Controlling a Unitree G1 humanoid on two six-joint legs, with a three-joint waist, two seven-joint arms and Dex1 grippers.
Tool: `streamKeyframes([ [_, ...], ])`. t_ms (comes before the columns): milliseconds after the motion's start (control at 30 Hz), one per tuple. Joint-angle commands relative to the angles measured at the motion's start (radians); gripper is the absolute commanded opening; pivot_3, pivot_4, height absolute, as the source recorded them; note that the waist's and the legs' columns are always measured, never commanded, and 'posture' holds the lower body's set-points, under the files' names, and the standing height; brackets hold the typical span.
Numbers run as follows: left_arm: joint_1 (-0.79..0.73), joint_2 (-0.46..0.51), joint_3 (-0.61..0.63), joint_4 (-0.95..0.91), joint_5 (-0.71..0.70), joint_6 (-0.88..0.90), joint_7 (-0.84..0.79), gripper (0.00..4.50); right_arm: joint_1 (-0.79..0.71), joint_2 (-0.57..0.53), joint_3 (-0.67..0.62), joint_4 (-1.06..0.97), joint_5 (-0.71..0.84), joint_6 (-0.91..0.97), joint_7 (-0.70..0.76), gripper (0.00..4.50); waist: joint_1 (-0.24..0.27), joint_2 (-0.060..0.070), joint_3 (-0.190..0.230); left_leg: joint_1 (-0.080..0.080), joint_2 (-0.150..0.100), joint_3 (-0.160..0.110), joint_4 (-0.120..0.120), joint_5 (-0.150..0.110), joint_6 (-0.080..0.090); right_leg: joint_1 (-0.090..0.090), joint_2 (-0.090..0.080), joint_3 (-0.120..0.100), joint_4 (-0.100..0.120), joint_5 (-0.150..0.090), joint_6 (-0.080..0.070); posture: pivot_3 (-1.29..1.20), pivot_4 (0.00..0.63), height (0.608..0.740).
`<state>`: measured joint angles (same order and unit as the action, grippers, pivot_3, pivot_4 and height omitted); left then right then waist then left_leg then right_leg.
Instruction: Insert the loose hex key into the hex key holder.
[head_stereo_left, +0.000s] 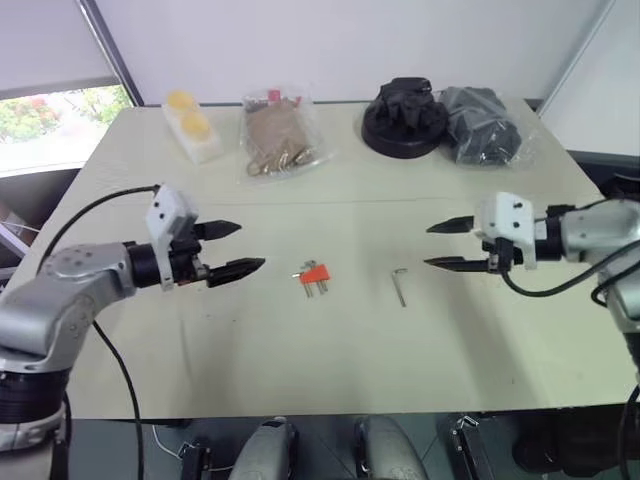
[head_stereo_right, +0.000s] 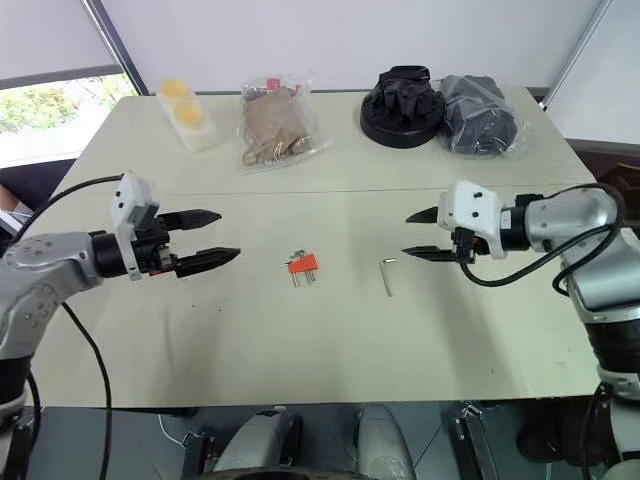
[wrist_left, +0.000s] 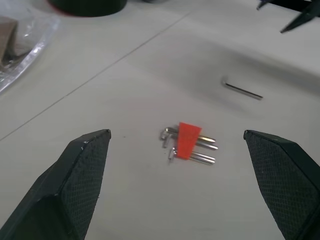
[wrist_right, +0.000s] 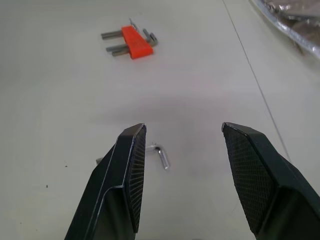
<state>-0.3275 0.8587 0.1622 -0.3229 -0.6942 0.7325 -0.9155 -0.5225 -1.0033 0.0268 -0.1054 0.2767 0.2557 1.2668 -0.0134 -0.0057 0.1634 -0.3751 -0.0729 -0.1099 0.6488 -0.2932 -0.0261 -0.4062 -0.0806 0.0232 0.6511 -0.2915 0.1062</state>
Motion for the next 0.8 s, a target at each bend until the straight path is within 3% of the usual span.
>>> streamKeyframes([
  [33,-0.009,0.016,0.031,-0.008,-0.009,-0.029,-0.036,4.46,-0.031,-0.007,0.0,-0.023,0.006,0.0,0.022,2.5,0.002,0.0,0.0,0.0,0.0,0.0,0.0,0.0,0.0,0.0,0.0,0.0,0.0,0.0,0.0,0.0,0.15,0.74],
  [800,-0.007,0.005,0.047,-0.012,-0.038,0.001,-0.017,4.46,-0.079,0.027,0.043,-0.004,-0.013,-0.012,0.034,2.5,0.002,0.0,0.0,-0.001,0.0,0.0,0.0,0.0,0.0,-0.001,-0.001,0.0,-0.001,0.0,0.0,0.0,0.15,0.74],
])
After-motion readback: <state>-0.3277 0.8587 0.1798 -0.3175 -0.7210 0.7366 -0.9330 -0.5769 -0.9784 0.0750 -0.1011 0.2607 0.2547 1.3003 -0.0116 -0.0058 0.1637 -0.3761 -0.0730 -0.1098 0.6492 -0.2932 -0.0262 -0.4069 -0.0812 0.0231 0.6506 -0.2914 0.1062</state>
